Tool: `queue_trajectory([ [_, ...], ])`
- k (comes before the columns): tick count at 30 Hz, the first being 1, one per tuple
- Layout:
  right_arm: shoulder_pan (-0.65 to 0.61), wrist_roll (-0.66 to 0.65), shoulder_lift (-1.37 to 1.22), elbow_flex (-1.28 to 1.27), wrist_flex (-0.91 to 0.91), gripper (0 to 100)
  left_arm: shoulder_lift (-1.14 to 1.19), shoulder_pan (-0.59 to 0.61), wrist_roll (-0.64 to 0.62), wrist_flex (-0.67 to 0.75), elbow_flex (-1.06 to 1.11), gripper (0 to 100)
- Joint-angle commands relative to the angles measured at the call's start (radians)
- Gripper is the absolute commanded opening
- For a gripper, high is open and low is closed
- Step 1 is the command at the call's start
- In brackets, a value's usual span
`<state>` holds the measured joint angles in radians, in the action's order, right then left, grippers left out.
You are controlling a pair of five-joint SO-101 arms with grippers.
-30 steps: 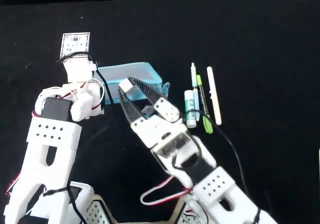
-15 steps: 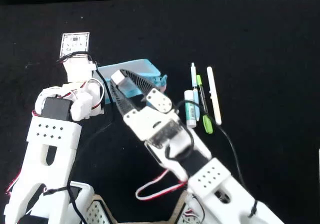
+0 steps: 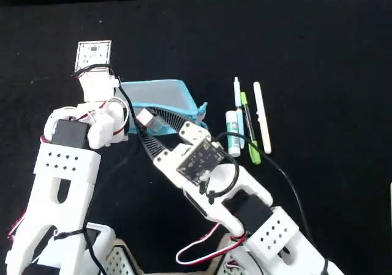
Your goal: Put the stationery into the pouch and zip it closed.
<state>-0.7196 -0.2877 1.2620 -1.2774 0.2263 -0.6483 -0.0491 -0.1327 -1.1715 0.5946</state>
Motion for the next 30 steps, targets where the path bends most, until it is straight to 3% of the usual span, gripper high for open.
queue_trajectory([
  [1,0.046,0.015,-0.033,0.022,-0.054,1.3,0.003,-0.002,-0.009,-0.005,0.021,3],
  [13,0.051,0.015,-0.031,0.156,0.259,1.2,0.003,-0.002,-0.009,-0.003,0.021,3],
  [30,0.051,0.012,-0.035,0.259,0.571,1.1,0.003,-0.002,-0.009,-0.003,0.021,3],
])
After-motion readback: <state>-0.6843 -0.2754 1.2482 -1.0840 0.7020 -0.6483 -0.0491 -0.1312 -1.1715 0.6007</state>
